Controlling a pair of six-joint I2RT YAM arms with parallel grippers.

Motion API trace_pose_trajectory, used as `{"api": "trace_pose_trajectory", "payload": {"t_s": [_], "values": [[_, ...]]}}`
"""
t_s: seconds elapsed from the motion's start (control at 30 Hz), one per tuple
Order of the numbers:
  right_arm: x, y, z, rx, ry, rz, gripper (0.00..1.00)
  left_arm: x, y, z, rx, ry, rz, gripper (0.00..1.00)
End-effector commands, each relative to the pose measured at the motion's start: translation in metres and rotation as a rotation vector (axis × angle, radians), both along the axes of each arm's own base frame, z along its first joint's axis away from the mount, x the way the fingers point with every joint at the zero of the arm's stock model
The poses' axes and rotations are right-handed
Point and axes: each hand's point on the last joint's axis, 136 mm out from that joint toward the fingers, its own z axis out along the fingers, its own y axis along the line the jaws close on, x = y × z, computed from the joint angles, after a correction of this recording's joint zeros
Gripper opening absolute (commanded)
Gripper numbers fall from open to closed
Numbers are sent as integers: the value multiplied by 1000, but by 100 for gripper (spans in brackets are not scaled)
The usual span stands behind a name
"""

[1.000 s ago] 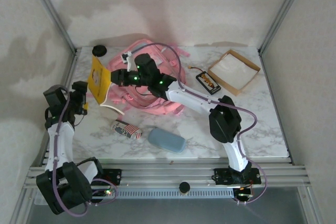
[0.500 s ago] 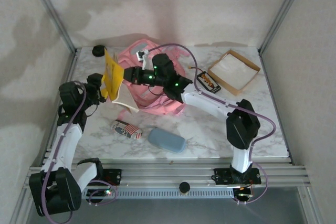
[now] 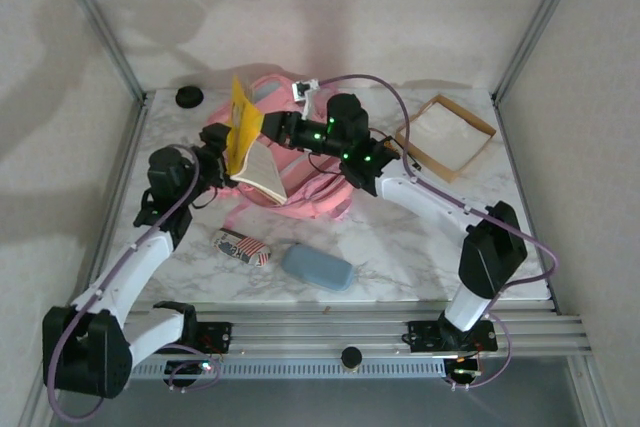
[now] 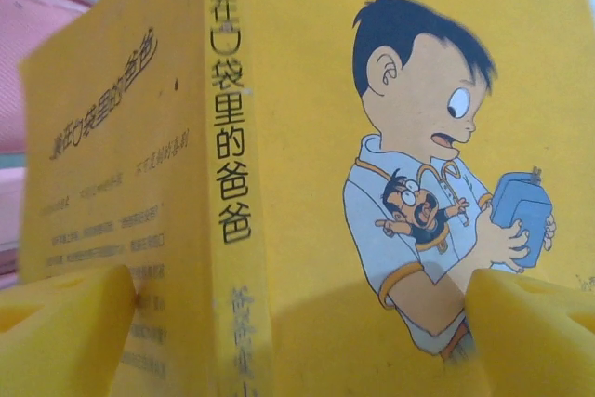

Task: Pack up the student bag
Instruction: Pass the book.

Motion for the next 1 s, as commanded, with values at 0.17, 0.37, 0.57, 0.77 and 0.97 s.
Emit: {"api": "trace_pose_trajectory", "payload": {"t_s": [0.17,0.37,0.57,0.77,0.97], "values": [[-13,-34,14,64,-6,-8,0,19,-30,56,-139,-178,-3,75],[2,-60,-27,-28,90,-111,0,19,-34,56,-122,-183,2,49],[7,-70,-39,-82,111,-161,4,18,-36,56,-110,-187,5,24],[8,-77,-49,-147,136,-190,27,20,-37,59,-99,-197,2,8],[17,-126,-54,-255,126,-349,66,26,-48,71,-5,-242,-56,0]]}}
